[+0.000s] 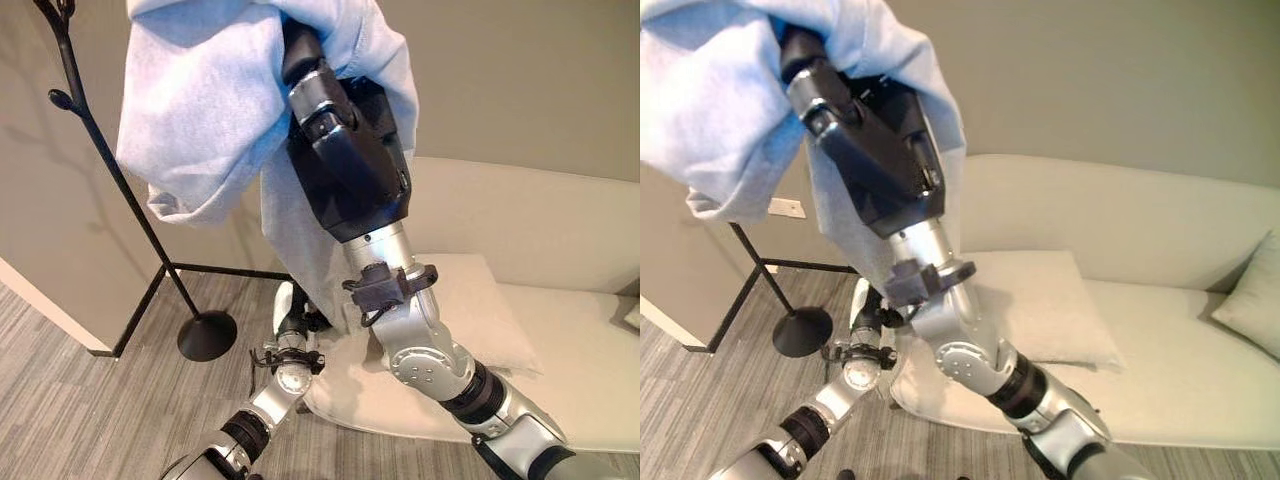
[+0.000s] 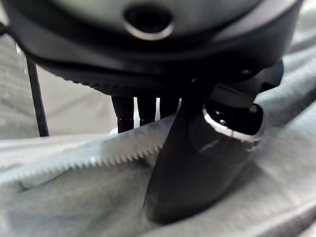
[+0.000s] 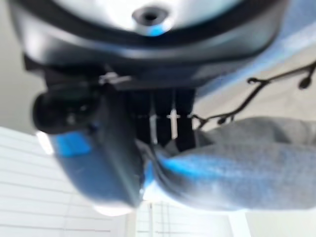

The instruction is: Hang the clothes on the sofa on the clothes rack.

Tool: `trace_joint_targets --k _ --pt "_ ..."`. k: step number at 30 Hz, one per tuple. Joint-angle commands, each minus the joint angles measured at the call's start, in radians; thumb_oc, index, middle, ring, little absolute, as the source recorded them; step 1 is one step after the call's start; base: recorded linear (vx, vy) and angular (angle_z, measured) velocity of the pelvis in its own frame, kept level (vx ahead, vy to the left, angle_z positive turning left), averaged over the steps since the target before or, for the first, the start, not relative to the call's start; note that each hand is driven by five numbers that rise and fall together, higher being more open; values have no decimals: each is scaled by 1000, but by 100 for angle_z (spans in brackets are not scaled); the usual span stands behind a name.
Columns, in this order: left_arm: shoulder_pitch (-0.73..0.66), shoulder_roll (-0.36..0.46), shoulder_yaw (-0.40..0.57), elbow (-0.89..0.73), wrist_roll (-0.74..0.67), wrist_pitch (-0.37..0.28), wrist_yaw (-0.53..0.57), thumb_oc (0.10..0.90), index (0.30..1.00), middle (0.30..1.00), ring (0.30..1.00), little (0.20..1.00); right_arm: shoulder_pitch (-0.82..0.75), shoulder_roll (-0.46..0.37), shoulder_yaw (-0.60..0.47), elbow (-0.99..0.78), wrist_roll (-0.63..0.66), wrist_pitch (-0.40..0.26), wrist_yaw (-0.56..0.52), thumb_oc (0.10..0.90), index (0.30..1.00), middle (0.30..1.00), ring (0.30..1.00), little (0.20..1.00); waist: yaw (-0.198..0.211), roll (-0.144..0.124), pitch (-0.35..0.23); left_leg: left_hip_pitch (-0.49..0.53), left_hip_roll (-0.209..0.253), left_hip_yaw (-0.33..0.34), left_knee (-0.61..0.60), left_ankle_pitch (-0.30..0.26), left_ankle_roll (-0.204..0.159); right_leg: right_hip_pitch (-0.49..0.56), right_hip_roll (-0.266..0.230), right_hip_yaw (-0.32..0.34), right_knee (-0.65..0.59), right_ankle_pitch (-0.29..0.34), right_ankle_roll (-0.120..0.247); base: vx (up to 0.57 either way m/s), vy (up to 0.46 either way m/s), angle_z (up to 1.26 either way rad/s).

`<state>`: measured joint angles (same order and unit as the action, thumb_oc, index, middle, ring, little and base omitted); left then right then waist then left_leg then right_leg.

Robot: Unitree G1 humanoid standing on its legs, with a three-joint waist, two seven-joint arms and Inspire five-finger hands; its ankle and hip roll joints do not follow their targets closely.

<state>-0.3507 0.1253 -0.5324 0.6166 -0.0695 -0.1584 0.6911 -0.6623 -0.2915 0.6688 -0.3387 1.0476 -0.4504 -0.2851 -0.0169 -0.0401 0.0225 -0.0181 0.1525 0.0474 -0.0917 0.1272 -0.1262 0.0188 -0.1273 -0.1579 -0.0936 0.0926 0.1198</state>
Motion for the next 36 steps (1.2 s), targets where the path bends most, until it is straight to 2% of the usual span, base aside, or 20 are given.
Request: trace_joint_targets --k 1,9,14,16,17,18,19,20,22,24,25,26,27,29,31,32,33,36 --pt "-24 62 75 -161 25 -98 87 400 300 300 300 300 -31 -11 -132 -122 -30 -100 41 400 300 300 300 300 46 -23 -74 46 28 -7 4 -122 -7 -10 -51 -2 6 -30 34 -6 22 -5" --pt "253 240 345 -448 122 -88 86 400 300 300 300 300 60 -199 -252 -94 -49 -35 86 400 300 300 300 300 97 -30 -75 35 18 -28 4 -121 -5 3 -58 -26 6 -30 40 -4 1 3" --pt "381 333 549 -553 195 -83 92 400 300 300 300 300 130 -372 -298 -71 -49 35 178 400 300 300 300 300 117 -26 -75 36 13 -45 4 -122 -5 17 -60 -41 6 -34 41 10 -3 17" --pt "447 378 676 -592 245 -88 105 400 300 300 300 300 185 -469 -349 -61 -58 57 231 400 300 300 300 300 124 -23 -71 37 12 -54 4 -122 -5 23 -59 -46 9 -40 42 34 -6 11" --pt "488 409 768 -612 281 -89 124 400 300 300 300 300 240 -519 -406 -56 -91 65 252 400 300 300 300 300 129 -19 -63 38 14 -62 4 -120 -7 28 -58 -52 12 -44 43 33 2 28" --pt "514 428 821 -622 312 -85 137 400 300 300 300 300 281 -543 -452 -63 -130 66 255 400 300 300 300 300 133 -17 -59 36 14 -69 4 -118 -10 31 -57 -57 12 -46 43 -66 22 28" --pt "526 474 915 -648 390 -80 174 400 300 300 300 300 390 -554 -594 -58 -215 44 249 400 300 300 300 300 159 -4 -30 -5 6 -92 4 -95 -23 33 -60 -96 8 -51 47 -147 26 57" --pt "535 488 972 -677 432 -76 189 400 300 300 300 300 461 -528 -680 -48 -305 33 219 400 300 300 300 300 175 1 -22 -41 -2 -130 4 -80 -28 28 -66 -127 6 -49 51 -179 42 72" --pt "532 493 990 -705 452 -75 204 400 300 300 300 300 488 -496 -707 -52 -335 23 209 400 300 300 300 300 181 -1 -20 -55 -3 -151 4 -71 -29 24 -68 -138 6 -50 54 -71 31 83" --pt "516 520 1016 -733 513 -70 241 400 300 300 300 300 532 -424 -745 -24 -365 -3 181 400 300 300 300 300 197 -3 -10 -73 9 -177 4 -67 -38 19 -72 -144 6 -53 59 -75 73 47" --pt "491 537 1004 -723 525 -75 259 400 300 300 300 300 557 -376 -764 -21 -370 -16 167 400 300 300 300 300 203 -13 4 -90 26 -176 4 -57 -49 23 -81 -165 6 -52 62 -109 244 24" --pt "454 538 993 -716 528 -75 286 400 300 300 300 300 609 -323 -771 -32 -355 -16 164 400 300 300 300 300 191 -16 10 -96 52 -157 4 -53 -53 33 -102 -191 6 -41 74 -80 217 33" --pt "451 541 988 -714 529 -75 289 400 300 300 300 300 616 -319 -777 -36 -354 -14 166 400 300 300 300 300 191 -17 12 -95 51 -161 4 -53 -54 37 -102 -196 6 -42 75 -38 261 60" --pt "416 527 958 -704 530 -72 299 400 300 300 300 300 678 -271 -800 -48 -317 -19 180 400 300 300 300 300 163 -8 8 -100 62 -104 4 -64 -53 60 -131 -238 9 -26 93 -25 287 94" --pt "385 514 925 -686 522 -77 301 400 300 300 300 300 754 -236 -832 -38 -285 -16 195 400 300 300 300 300 138 -12 -2 -87 26 -101 4 -83 -43 81 -182 -264 15 8 105 65 429 62" --pt "385 511 916 -694 533 -85 289 400 300 300 300 300 774 -217 -833 -37 -283 -4 197 400 300 300 300 300 125 -14 -10 -76 -1 -99 4 -96 -25 85 -210 -266 20 32 108 139 468 66" --pt "387 528 912 -705 556 -85 274 400 300 300 300 300 800 -213 -853 -28 -309 10 196 400 300 300 300 300 111 -25 -20 -59 -36 -94 4 -113 -5 92 -251 -270 27 59 124 134 429 63" --pt "390 560 912 -718 591 -85 267 400 300 300 300 300 819 -176 -856 -19 -430 44 144 400 300 300 300 300 106 -61 -46 -7 -131 -63 4 -157 47 87 -348 -254 57 92 141 126 415 24"
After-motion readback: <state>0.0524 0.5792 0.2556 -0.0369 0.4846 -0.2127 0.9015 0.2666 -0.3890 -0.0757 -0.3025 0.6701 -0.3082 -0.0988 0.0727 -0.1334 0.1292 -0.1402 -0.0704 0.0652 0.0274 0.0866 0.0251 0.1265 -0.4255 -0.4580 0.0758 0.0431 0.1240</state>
